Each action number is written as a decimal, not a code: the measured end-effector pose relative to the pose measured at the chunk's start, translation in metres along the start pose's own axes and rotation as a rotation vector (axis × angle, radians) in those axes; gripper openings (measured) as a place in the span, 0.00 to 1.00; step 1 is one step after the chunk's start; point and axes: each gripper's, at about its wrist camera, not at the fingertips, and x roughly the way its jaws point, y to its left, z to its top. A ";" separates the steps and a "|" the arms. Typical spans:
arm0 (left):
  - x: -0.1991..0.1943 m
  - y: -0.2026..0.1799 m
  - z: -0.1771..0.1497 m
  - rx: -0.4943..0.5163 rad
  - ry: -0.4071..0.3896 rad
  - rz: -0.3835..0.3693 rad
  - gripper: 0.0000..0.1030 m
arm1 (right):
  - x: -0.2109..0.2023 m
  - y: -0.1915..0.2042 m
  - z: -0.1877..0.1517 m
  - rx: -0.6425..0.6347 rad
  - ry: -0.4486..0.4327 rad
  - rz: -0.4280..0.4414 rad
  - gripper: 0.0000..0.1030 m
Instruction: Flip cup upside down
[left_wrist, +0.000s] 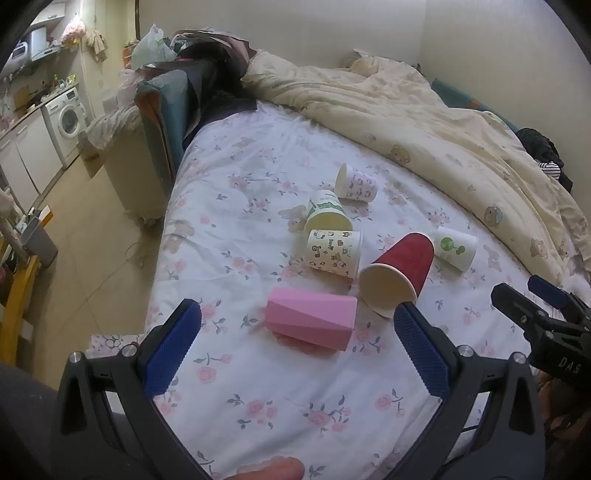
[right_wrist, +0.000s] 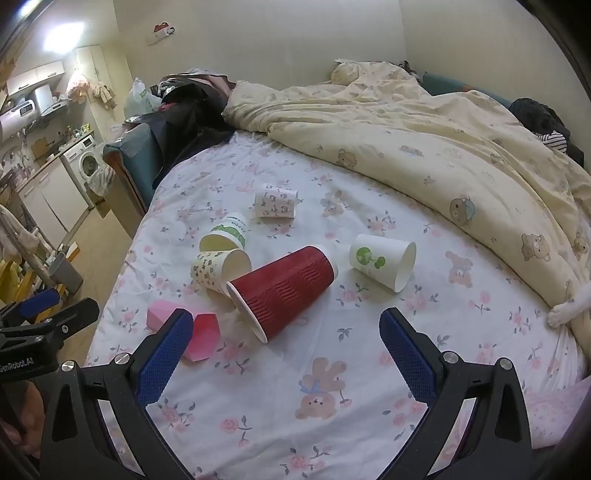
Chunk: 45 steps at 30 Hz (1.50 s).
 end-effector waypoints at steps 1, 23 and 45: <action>0.000 0.000 0.000 0.000 0.001 0.000 1.00 | 0.005 -0.004 -0.004 0.003 0.001 0.000 1.00; 0.000 0.000 0.000 0.001 0.000 0.003 1.00 | 0.004 -0.005 -0.002 0.014 0.003 0.000 1.00; 0.000 0.000 0.000 0.002 0.002 0.004 1.00 | 0.003 -0.004 -0.001 0.014 0.003 0.002 1.00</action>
